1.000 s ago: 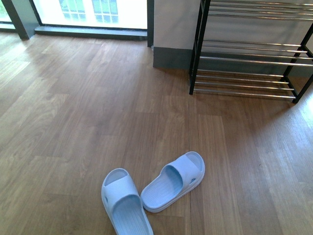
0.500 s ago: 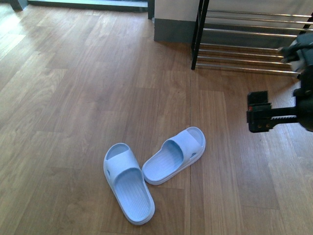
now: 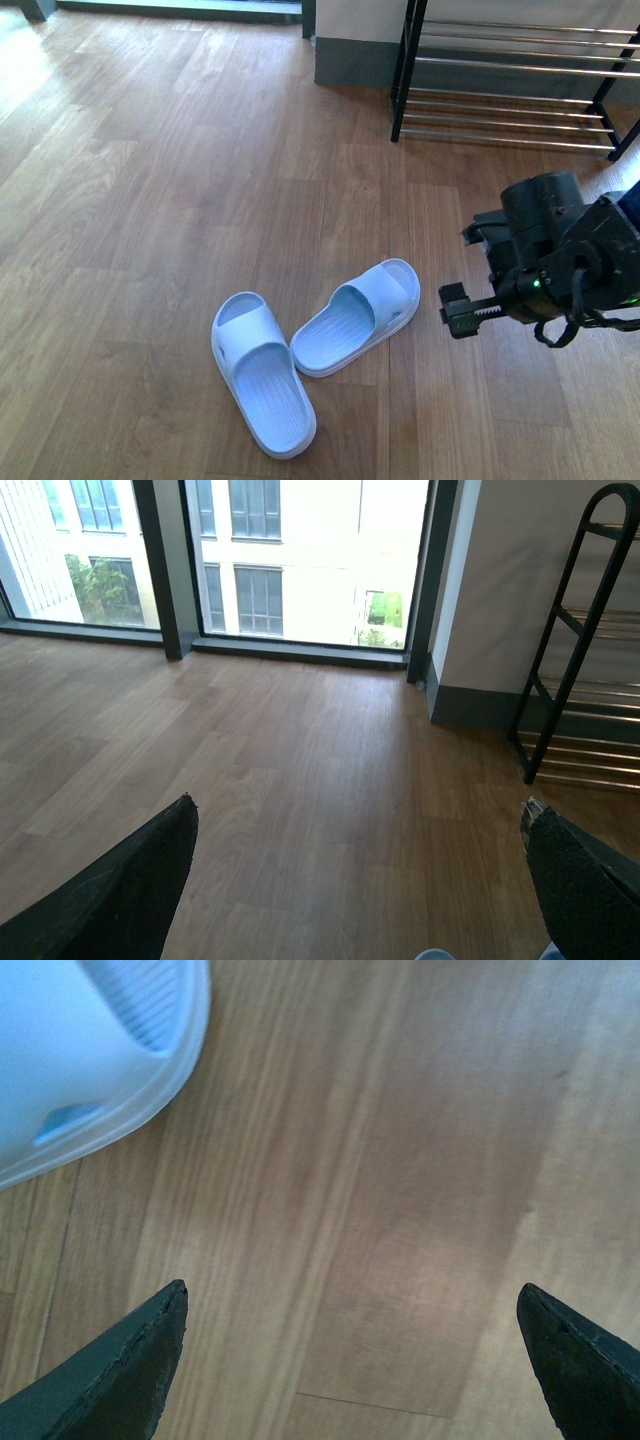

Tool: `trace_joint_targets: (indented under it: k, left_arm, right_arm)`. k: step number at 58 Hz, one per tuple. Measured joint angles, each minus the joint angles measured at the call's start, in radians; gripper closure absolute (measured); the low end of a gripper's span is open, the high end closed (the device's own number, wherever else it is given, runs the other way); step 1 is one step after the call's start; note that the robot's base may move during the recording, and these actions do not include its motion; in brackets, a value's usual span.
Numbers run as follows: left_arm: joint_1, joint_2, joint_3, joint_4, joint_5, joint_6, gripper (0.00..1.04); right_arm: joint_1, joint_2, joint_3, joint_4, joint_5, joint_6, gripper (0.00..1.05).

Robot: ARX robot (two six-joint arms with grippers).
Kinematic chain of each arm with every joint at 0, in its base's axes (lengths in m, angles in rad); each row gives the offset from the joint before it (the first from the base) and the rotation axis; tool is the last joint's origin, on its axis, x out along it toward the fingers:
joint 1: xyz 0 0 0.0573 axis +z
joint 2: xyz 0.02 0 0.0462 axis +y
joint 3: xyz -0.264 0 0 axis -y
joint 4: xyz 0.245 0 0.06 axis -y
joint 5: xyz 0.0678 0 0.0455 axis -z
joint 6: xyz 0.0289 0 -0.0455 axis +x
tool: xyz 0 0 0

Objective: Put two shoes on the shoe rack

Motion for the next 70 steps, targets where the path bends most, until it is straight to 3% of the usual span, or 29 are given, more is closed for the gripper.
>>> trace_joint_targets:
  k: [12,22,38,70]
  left_arm:
    - [0.000,0.000,0.000,0.000,0.000,0.000,0.09]
    - [0.000,0.000,0.000,0.000,0.000,0.000,0.09]
    - [0.000,0.000,0.000,0.000,0.000,0.000,0.09]
    - [0.000,0.000,0.000,0.000,0.000,0.000,0.09]
  right_arm:
    - [0.089,0.087,0.098,-0.069,-0.106,0.004,0.09]
    - [0.122,0.145,0.217,-0.147,-0.195,0.117,0.09]
    - [0.121,0.233,0.382,-0.213,-0.211,0.297,0.09]
    - [0.082,0.415,0.615,-0.267,-0.178,0.369,0.09]
